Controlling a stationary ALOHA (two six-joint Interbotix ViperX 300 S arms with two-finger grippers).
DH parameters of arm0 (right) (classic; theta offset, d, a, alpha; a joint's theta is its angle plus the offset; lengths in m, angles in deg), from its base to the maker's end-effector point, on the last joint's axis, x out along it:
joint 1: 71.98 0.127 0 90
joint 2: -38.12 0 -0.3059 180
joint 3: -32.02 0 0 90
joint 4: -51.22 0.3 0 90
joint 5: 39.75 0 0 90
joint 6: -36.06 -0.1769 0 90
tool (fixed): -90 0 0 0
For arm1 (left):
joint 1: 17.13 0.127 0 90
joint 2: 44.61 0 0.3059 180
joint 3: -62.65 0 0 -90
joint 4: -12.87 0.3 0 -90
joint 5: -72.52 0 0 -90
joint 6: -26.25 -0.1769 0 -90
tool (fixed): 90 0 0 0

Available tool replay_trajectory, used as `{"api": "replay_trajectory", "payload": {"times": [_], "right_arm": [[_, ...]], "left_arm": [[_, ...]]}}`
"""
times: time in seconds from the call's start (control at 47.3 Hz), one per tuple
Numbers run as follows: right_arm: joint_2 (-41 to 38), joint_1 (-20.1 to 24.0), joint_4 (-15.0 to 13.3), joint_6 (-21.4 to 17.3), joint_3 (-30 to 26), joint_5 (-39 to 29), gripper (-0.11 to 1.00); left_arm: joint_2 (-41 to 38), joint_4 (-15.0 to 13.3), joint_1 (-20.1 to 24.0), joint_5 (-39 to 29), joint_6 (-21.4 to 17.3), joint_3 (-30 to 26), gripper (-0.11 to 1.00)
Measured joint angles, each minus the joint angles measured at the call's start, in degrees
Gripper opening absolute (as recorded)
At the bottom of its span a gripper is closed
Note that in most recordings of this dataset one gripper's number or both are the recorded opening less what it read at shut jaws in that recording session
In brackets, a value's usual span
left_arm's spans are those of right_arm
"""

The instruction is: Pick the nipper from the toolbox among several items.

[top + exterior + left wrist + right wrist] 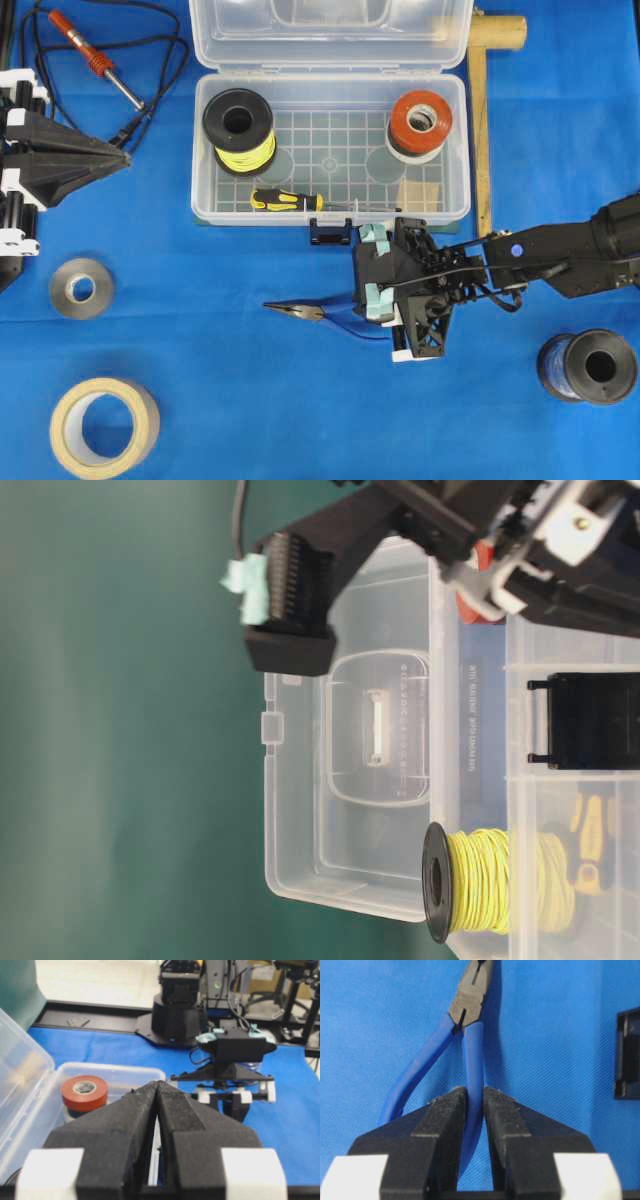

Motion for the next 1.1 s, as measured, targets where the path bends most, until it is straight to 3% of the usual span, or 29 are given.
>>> {"api": "replay_trajectory", "payload": {"times": [0.085,0.127,0.296,0.359,0.486,0.677,0.888,1.1], "right_arm": [[-0.09,0.0,0.0,-0.79,-0.09,-0.35,0.14],[-0.09,0.0,0.0,-0.97,-0.09,-0.7,0.2],[0.97,0.0,0.0,-1.05,-0.7,-4.48,0.7],[3.16,0.0,-0.26,-1.05,-0.79,-6.33,0.82],[9.4,-0.26,-1.67,-0.79,-0.79,-9.67,0.76],[21.18,-1.58,-5.8,-0.7,0.18,-15.29,0.76],[35.33,-4.75,-9.49,-0.79,5.36,-18.72,0.76],[51.42,-7.73,-10.02,-0.79,13.18,-19.25,0.76]], "left_arm": [[0.0,0.0,0.0,-0.26,-0.09,0.0,0.0],[-0.09,0.09,0.0,-0.44,-0.09,0.0,0.0],[0.0,0.0,0.0,-0.88,0.0,0.0,0.0],[0.09,0.0,0.0,-1.23,0.0,0.0,0.0],[0.18,0.09,0.09,-1.32,0.0,0.0,0.0],[0.18,0.0,0.0,-1.32,0.0,0.0,0.0],[0.35,0.0,0.09,-1.58,0.0,0.0,0.0],[0.35,0.09,0.0,-1.58,0.0,0.0,0.0]]}}
